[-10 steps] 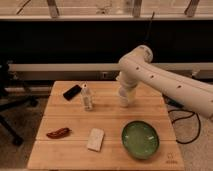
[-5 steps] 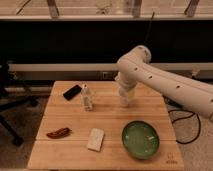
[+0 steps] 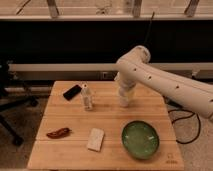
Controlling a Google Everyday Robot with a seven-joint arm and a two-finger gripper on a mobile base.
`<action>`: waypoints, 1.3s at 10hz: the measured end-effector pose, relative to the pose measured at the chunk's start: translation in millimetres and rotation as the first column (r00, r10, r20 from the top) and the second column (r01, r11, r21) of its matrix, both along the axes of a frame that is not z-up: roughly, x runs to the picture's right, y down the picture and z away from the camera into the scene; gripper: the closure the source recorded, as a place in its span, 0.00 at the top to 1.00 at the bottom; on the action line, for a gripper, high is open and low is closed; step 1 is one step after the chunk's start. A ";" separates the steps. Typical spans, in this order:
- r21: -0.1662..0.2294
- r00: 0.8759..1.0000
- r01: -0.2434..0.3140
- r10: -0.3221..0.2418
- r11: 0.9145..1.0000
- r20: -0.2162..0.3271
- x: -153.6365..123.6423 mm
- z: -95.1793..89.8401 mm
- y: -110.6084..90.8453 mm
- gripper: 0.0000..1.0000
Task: Knock the bottle over
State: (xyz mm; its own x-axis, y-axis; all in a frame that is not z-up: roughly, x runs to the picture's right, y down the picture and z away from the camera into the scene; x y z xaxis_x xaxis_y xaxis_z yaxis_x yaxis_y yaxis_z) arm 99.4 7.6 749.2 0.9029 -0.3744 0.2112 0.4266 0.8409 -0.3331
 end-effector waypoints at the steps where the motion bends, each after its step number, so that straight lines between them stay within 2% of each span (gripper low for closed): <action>1: -0.011 1.000 0.005 -0.005 1.000 0.015 -8.5 5.9 1.7 0.48; 5: -0.037 0.997 0.040 -0.038 0.998 0.064 -39.8 22.5 1.7 0.08; 6: -0.046 0.996 0.047 -0.044 0.998 0.078 -48.2 25.8 2.1 0.02; 10: -0.063 0.991 0.071 -0.062 0.996 0.122 -76.6 38.3 2.4 0.00; 13: -0.058 0.985 0.091 -0.082 0.994 0.153 -100.0 44.2 1.5 0.00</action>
State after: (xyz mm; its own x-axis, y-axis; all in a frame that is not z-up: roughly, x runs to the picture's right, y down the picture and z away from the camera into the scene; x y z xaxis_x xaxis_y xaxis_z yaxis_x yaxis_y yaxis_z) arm -0.6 9.0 793.5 0.8241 -0.4308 0.3679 0.5459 0.7775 -0.3123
